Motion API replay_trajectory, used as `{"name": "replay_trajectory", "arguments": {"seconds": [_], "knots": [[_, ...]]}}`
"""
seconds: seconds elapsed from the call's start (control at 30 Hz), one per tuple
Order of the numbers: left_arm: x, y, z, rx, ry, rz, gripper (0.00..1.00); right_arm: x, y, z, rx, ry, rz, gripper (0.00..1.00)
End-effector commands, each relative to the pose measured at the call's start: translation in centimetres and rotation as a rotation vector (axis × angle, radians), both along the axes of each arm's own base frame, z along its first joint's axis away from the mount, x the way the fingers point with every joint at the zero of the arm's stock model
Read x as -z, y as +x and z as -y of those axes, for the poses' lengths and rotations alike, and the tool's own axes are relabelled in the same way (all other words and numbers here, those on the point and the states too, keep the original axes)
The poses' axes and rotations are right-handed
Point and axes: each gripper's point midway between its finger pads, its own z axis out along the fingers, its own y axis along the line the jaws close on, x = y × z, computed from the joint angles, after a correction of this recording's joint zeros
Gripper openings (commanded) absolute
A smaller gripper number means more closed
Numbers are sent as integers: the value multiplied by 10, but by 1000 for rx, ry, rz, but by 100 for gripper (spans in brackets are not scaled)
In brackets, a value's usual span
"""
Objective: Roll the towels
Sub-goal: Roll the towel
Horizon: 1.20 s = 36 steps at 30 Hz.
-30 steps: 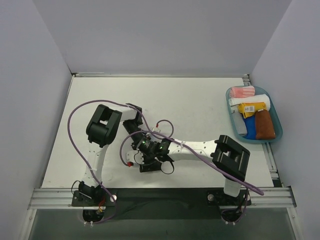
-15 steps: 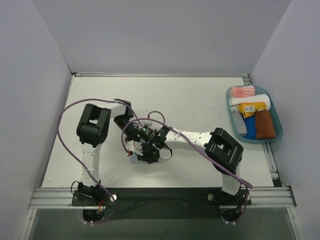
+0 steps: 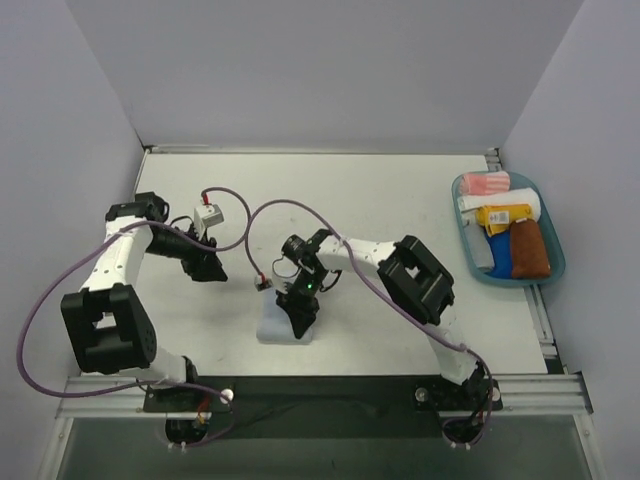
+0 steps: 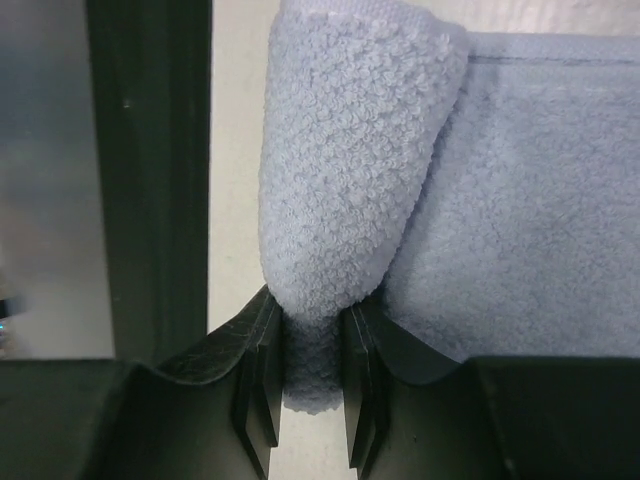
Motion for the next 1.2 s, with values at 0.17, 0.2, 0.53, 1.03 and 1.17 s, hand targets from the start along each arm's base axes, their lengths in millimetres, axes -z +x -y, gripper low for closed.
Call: {"name": "replay_trajectory", "arguments": {"seconds": [0.17, 0.2, 0.53, 1.03, 1.17], "knots": [[-16, -54, 10, 103, 144, 489, 76, 22, -32, 36, 66, -263, -403, 0], [-12, -55, 12, 105, 164, 515, 78, 23, -26, 36, 83, -260, -412, 0], [35, -79, 89, 366, 233, 606, 69, 25, -7, 31, 124, -230, -440, 0], [107, -107, 149, 634, 362, 624, 63, 30, 16, 33, 178, -232, -479, 0], [128, -110, 132, 637, 432, 586, 40, 26, 19, 35, 173, -236, -455, 1]]}}
